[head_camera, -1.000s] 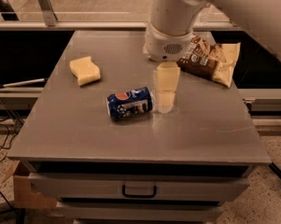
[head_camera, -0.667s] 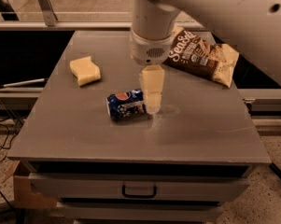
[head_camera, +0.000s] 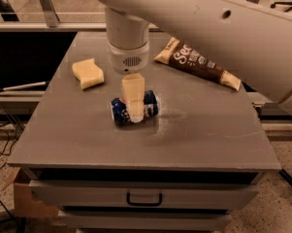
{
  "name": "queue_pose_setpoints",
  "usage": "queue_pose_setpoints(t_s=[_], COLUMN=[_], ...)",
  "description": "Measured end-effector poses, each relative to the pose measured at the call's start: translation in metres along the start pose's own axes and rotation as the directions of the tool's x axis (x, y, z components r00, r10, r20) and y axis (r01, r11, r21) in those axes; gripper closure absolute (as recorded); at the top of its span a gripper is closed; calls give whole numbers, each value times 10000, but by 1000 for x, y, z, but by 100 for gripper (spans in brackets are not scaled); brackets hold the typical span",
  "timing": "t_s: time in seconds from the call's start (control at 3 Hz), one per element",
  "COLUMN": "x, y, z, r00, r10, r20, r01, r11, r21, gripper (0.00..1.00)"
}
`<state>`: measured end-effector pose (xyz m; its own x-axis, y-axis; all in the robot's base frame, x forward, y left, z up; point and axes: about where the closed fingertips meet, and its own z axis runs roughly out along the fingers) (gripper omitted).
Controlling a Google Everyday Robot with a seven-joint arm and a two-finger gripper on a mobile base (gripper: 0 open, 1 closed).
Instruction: Place pepsi can upright
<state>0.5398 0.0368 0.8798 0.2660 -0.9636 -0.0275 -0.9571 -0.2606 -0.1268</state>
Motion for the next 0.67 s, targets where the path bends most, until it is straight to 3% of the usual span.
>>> queue_pose_setpoints(t_s=[0.67], x=[-20], y=[10], z=[8], r00=[9994], r10=[257], r20=[234], r01=[-253], r11=[9995], r21=[-175], gripper=[0])
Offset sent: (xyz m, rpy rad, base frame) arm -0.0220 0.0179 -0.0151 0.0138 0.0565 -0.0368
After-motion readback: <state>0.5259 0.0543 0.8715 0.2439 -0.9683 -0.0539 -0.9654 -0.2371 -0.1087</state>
